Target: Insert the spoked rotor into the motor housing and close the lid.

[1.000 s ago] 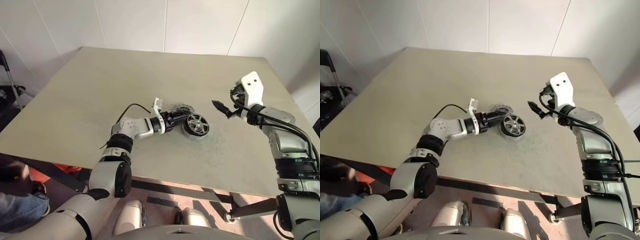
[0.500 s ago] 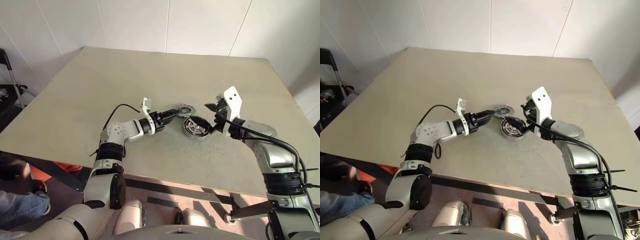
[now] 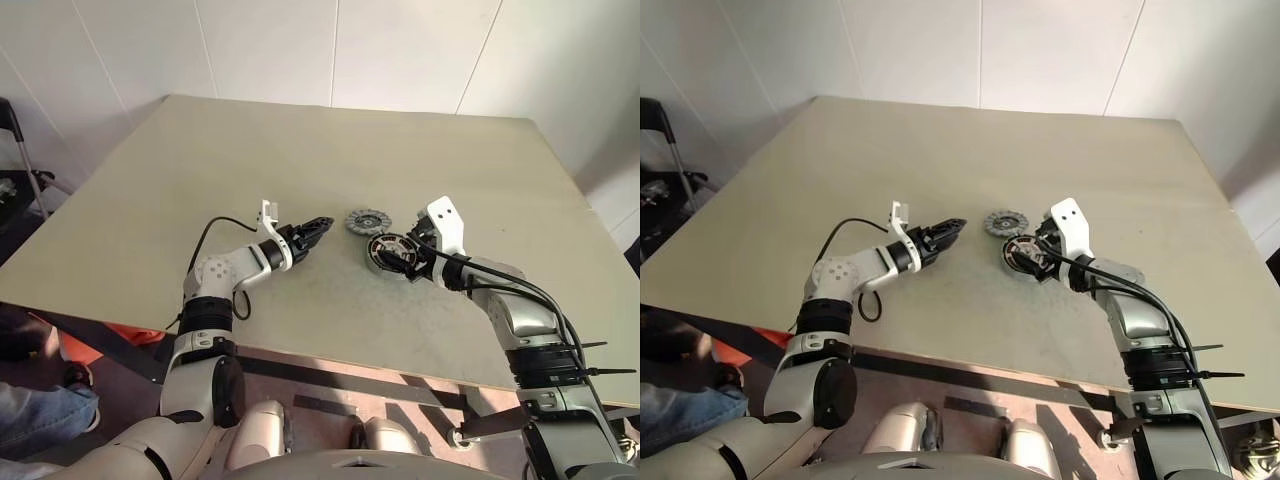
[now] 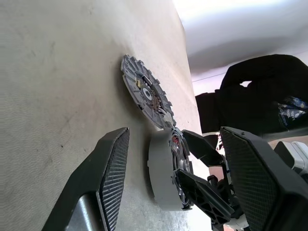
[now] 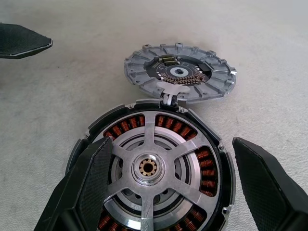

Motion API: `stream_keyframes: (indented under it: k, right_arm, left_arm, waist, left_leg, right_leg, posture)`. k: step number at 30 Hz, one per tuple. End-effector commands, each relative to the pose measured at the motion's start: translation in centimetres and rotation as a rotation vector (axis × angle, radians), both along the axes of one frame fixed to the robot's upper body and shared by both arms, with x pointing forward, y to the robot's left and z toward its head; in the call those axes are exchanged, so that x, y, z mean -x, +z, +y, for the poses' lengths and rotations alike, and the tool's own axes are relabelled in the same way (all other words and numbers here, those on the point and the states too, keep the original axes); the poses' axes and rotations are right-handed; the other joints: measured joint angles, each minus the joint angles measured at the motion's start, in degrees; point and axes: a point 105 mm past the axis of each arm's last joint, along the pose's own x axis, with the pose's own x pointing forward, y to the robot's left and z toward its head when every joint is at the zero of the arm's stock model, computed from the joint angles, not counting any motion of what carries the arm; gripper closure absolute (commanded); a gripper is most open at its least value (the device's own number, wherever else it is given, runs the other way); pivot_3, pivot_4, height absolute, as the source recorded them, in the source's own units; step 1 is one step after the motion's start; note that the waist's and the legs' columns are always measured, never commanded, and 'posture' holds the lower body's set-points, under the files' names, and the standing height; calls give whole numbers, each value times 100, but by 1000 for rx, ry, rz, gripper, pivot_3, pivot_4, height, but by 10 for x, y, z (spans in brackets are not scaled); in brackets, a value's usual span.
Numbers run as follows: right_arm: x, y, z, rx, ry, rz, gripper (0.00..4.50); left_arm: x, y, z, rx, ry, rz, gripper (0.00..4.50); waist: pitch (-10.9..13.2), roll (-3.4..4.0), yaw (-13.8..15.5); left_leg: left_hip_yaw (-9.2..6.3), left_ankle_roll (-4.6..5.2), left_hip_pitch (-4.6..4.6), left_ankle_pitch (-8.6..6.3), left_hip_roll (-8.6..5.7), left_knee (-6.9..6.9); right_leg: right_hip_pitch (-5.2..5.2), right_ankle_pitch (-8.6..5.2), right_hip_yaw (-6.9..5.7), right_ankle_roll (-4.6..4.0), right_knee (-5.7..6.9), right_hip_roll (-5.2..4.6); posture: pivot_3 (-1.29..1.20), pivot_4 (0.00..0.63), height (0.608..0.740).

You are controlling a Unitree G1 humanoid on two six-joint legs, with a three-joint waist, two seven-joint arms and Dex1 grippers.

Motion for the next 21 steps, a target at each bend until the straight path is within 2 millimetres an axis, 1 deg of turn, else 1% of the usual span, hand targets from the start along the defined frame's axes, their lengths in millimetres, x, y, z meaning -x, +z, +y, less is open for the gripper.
stream_keyframes:
  k: [1,5,7,9,11,14,17,21]
  right_arm:
    - [-4,36,-1,18,43,-140,0]
    - [-7,69,-4,57,67,-252,0]
    - [-7,76,-8,112,84,-273,0]
    - [-5,73,-11,205,122,-276,0]
    - [1,66,-13,294,178,-259,0]
    - [15,58,-14,372,299,-223,0]
    - [20,59,-18,426,356,-215,0]
    - [21,63,-26,601,430,-240,0]
  left_arm:
    - [-3,14,2,19,15,-56,1309]
    - [-3,14,3,12,17,-63,1309]
    - [-2,15,3,13,17,-72,1309]
    - [-2,15,4,10,21,-78,1309]
    - [-2,14,6,0,28,-82,1309]
    - [-2,12,11,-8,42,-83,1309]
    - [-3,10,17,-7,60,-80,1309]
    - [-2,6,20,-14,73,-74,1309]
  waist:
    - [1,0,-1]
    - [2,0,-4]
    - [2,0,-4]
    - [2,-1,-2]
    - [3,-3,3]
    - [5,-5,11]
    - [5,-5,3]
    - [5,-4,-8]
  left_leg:
    - [0,0,-4,0,0,0]
    - [1,0,-19,1,0,-7]
    - [1,0,-22,2,0,-8]
    - [1,0,-20,2,0,-9]
    - [1,0,-19,2,0,-9]
    - [1,3,-21,1,0,-9]
    - [2,5,-22,0,0,-8]
    - [2,4,-18,0,0,-5]
  right_leg:
    - [-4,0,0,0,0,0]
    - [-24,0,0,0,0,1]
    - [-28,0,0,0,1,1]
    - [-26,0,0,0,0,1]
    - [-24,0,0,0,-2,1]
    - [-23,0,-1,0,-4,1]
    - [-24,0,0,0,-4,1]
    - [-23,0,0,0,-1,1]
  posture:
    - [0,0,740]
    - [0,0,740]
    - [0,0,740]
    - [0,0,740]
    - [0,0,740]
    - [0,0,740]
    - [0,0,740]
    - [0,0,740]
